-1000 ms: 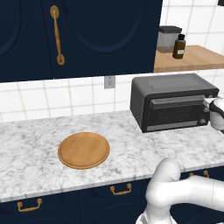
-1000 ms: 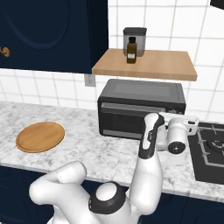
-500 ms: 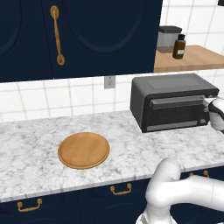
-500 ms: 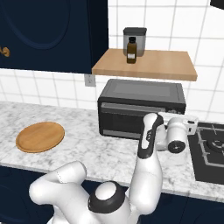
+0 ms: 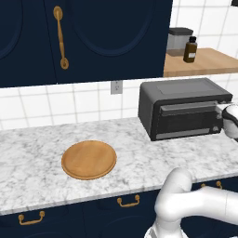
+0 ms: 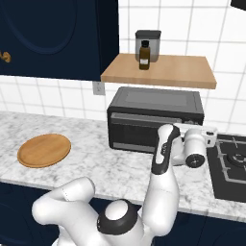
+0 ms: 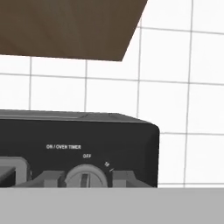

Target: Pick up the kebab skewer and baguette bread, and place them inside the toaster oven. Close the toaster oven door and start by setting the timer.

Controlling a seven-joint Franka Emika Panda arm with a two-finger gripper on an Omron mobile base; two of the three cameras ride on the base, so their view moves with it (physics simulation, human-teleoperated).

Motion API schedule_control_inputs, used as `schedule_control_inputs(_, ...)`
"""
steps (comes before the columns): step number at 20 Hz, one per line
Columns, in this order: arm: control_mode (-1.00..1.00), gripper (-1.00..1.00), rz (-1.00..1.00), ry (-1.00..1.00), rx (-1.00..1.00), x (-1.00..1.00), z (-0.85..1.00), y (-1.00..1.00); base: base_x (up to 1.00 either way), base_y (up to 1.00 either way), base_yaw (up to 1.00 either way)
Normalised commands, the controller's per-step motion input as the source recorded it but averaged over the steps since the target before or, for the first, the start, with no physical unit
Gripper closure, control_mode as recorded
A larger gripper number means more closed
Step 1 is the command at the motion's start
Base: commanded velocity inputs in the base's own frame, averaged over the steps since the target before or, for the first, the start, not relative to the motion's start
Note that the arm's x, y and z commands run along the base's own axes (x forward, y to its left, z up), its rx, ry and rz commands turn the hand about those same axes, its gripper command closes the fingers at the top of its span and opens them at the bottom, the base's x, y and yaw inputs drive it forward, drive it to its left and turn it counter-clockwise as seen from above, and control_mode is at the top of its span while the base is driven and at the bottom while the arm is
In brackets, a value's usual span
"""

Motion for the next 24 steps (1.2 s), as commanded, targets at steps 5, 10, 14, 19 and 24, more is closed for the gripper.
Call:
schedule_control_inputs(5, -1.0, 1.0, 0.07, -0.02, 0.0, 0.31, -0.57, 0.3, 0.0, 0.0, 0.0)
schedule_control_inputs(10, -1.0, 1.0, 0.09, -0.06, -0.03, 0.14, -0.52, 0.47, 0.0, 0.0, 0.0)
schedule_control_inputs(14, -1.0, 1.0, 0.01, -0.01, -0.01, 0.37, -0.4, 0.37, 0.0, 0.0, 0.0)
schedule_control_inputs(19, -1.0, 1.0, 0.0, 0.0, -0.01, 0.33, -0.37, 0.37, 0.0, 0.0, 0.0)
schedule_control_inputs(24, -1.0, 1.0, 0.0, 0.0, -0.04, 0.19, -0.36, 0.68, 0.0, 0.0, 0.0)
